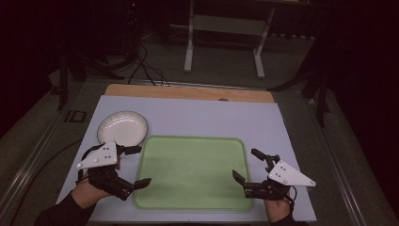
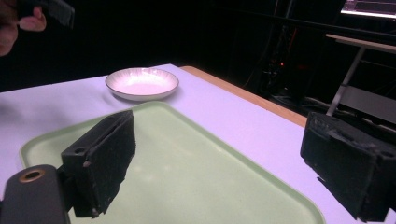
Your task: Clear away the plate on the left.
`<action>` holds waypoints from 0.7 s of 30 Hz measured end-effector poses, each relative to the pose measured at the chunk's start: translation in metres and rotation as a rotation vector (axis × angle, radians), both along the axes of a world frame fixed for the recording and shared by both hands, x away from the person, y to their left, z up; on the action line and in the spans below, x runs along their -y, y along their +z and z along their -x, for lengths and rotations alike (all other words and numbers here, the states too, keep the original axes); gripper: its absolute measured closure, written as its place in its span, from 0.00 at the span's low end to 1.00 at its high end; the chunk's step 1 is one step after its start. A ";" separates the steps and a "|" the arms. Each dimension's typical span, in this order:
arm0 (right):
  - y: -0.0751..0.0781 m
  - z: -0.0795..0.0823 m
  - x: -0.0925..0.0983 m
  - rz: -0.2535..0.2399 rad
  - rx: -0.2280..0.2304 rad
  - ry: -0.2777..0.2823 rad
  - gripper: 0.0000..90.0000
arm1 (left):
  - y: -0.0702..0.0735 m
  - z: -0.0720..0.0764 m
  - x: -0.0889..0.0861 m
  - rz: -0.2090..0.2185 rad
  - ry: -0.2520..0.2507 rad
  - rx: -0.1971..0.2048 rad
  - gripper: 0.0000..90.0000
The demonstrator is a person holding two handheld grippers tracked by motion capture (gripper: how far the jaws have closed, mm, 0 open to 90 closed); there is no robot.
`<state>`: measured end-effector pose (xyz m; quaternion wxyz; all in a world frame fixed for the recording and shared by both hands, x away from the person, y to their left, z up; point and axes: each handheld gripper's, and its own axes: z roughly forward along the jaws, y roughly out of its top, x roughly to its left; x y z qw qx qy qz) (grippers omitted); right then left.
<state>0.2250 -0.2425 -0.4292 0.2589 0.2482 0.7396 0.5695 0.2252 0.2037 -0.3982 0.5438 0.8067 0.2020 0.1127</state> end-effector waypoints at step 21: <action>-0.002 -0.001 -0.004 0.019 0.005 0.006 0.11 | 0.025 -0.023 -0.021 0.023 0.068 -0.009 0.04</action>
